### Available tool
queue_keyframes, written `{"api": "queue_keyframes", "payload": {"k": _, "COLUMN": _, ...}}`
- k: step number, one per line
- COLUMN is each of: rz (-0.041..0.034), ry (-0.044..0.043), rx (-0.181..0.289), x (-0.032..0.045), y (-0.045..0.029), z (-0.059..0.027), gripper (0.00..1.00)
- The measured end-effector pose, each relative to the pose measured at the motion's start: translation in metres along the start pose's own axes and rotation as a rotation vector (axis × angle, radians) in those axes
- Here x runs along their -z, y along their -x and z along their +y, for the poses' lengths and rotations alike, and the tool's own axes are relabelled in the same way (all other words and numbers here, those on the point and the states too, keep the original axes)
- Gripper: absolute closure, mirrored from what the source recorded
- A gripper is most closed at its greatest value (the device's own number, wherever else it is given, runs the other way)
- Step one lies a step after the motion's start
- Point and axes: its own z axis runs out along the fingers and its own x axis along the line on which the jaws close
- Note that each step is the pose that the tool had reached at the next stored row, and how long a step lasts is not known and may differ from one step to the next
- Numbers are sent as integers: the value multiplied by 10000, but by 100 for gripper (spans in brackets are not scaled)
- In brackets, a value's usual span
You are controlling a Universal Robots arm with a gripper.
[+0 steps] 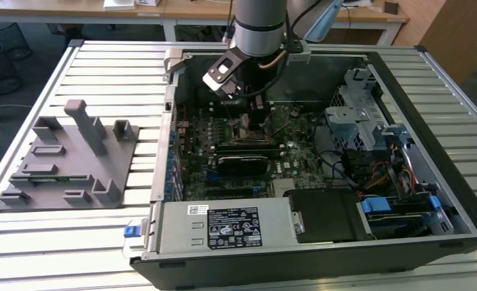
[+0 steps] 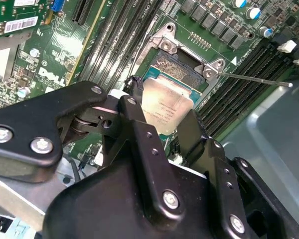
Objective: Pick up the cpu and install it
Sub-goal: 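Place the cpu into insertion slot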
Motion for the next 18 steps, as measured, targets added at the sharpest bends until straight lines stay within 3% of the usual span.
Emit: {"api": "queue_keyframes", "payload": {"k": 18, "rz": -4, "ry": -1, "rx": -127, "x": -176, "y": -34, "z": -15, "gripper": 47}}
